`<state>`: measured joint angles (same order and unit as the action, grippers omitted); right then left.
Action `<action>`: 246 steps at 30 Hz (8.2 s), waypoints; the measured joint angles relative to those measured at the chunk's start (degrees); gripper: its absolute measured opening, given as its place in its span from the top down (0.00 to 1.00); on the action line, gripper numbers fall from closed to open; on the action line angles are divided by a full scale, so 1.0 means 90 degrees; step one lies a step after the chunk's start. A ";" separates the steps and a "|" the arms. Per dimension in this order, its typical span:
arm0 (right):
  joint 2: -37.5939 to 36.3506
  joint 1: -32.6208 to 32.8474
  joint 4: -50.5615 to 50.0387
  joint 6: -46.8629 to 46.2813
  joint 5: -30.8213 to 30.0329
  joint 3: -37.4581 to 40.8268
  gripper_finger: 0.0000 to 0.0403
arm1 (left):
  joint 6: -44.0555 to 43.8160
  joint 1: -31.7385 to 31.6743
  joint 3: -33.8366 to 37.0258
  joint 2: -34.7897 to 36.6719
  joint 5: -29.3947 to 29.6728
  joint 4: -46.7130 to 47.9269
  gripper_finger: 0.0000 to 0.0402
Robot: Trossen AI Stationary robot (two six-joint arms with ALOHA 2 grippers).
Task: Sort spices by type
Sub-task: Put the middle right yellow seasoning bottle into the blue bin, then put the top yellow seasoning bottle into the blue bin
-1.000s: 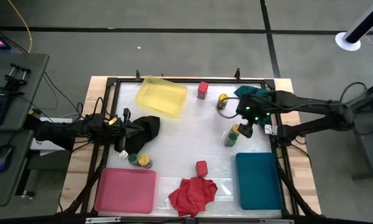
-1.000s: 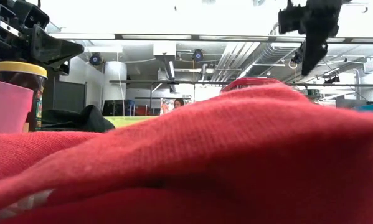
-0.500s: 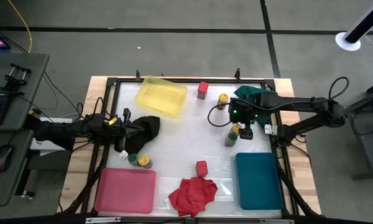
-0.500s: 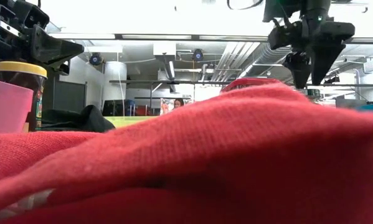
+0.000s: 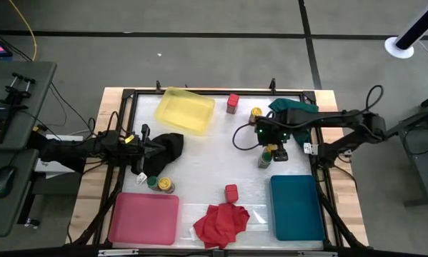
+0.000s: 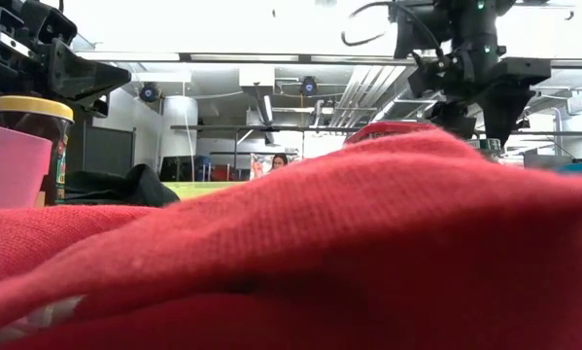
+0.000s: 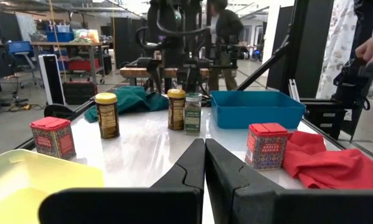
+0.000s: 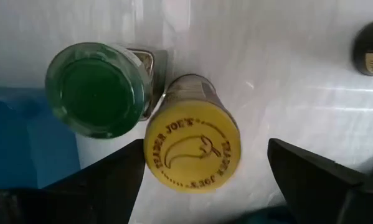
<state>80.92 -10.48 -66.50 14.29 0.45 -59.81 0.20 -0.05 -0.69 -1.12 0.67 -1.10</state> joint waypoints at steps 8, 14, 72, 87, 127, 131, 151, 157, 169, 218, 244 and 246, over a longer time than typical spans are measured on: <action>0.0455 0.0000 0.0053 0.0131 -0.0029 0.0002 0.18 | 0.0000 -0.0002 0.0000 0.0001 0.0000 -0.0002 1.00; 0.0729 0.0000 0.0097 0.0118 -0.0073 0.0005 0.20 | 0.0000 0.0000 0.0000 0.0002 0.0000 -0.0002 1.00; -0.1663 0.5910 -0.0116 -1.5013 0.0898 0.1494 0.48 | -0.0002 0.0000 0.0000 0.0002 -0.0002 0.0000 1.00; -0.1666 0.5906 0.0232 -1.5369 0.0894 0.1790 0.43 | 0.0000 -0.0002 0.0000 0.0002 0.0000 -0.0002 1.00; -0.0659 -0.1981 0.2660 -0.8169 -0.1562 0.0070 0.19 | 0.0000 -0.0002 0.0000 0.0002 0.0000 -0.0002 1.00; 0.0107 -0.2190 0.3201 -0.7873 -0.1231 0.0070 0.19 | 0.0000 -0.0002 0.0000 0.0002 -0.0002 -0.0002 1.00; 0.1314 -0.2251 0.3546 -0.7874 -0.1496 0.0073 0.19 | 0.0000 0.0000 0.0000 0.0001 -0.0002 -0.0001 1.00; 0.1338 -0.2251 0.3735 -0.7708 -0.1626 0.0070 0.29 | 0.0000 -0.0002 0.0000 0.0000 0.0000 -0.0002 1.00; 0.0046 -0.1965 0.2994 -0.6771 -0.1197 0.0070 0.50 | -0.0001 -0.0001 0.0000 0.0001 0.0000 -0.0002 1.00; 0.0196 0.5916 -0.0850 -1.3610 -0.1025 -0.0738 0.50 | -0.0002 -0.0002 0.0000 0.0000 -0.0002 -0.0002 1.00; 0.1385 0.5582 -0.0945 -1.5587 -0.1229 -0.0763 0.50 | -0.0002 -0.0002 0.0000 0.0000 -0.0002 -0.0002 1.00; 0.1385 0.5556 -0.1018 -1.5583 -0.1241 -0.0763 0.50 | -0.0001 -0.0002 0.0000 0.0000 -0.0001 -0.0002 1.00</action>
<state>93.38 39.52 -75.67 -125.95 -10.72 -66.67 0.19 -0.07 -0.69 -1.12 0.66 -1.13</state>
